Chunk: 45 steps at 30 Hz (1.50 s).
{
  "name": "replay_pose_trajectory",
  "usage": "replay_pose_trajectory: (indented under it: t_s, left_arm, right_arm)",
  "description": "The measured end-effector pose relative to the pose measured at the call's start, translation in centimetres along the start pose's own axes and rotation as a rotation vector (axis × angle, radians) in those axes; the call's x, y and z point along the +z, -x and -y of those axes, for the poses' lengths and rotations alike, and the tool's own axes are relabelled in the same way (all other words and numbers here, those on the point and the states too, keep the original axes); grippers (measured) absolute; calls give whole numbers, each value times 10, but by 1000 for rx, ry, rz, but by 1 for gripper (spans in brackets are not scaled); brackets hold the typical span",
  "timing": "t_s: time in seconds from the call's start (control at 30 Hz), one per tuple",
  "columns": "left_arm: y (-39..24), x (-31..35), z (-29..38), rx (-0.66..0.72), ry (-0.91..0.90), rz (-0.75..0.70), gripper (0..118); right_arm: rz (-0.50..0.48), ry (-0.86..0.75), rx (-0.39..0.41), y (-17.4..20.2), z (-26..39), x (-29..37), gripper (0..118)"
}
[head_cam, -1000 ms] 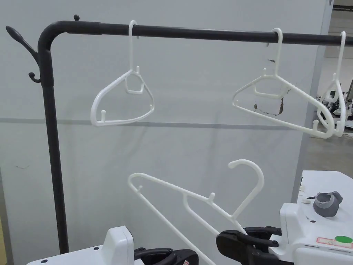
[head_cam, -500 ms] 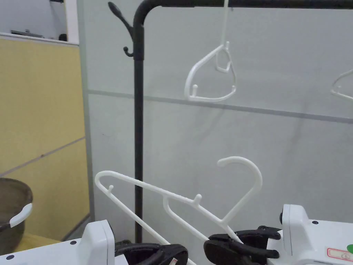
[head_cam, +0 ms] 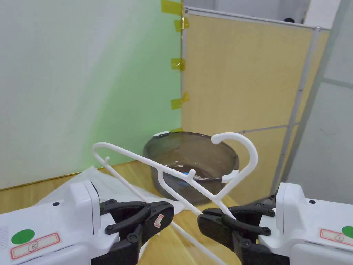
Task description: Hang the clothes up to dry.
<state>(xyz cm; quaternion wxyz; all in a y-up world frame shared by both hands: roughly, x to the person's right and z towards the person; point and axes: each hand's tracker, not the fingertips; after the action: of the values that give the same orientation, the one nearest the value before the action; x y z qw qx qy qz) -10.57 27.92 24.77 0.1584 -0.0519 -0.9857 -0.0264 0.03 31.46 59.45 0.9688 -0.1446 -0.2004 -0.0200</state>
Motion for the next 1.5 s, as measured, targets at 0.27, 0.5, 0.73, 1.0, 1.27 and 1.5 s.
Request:
replay_pose_trajectory:
  t_s: [0.27,0.5,0.73,1.0,1.27,1.5]
  left_arm:
    - [-48,85,39,69,75,-327,2]
    - [-66,121,63,140,37,-489,2]
    - [-59,125,86,134,97,-563,2]
    - [-24,104,151,225,532,-809,2]
    - [0,88,181,387,641,-861,6]
    - [5,83,182,420,638,-897,109]
  right_arm:
    - [-340,-5,69,9,-13,-142,6]
    - [-497,14,62,31,-9,-210,6]
    - [-504,25,47,31,1,-228,6]
    - [-414,89,76,21,25,-215,6]
    - [-361,156,47,15,50,-196,6]
    - [-342,168,46,13,53,-189,6]
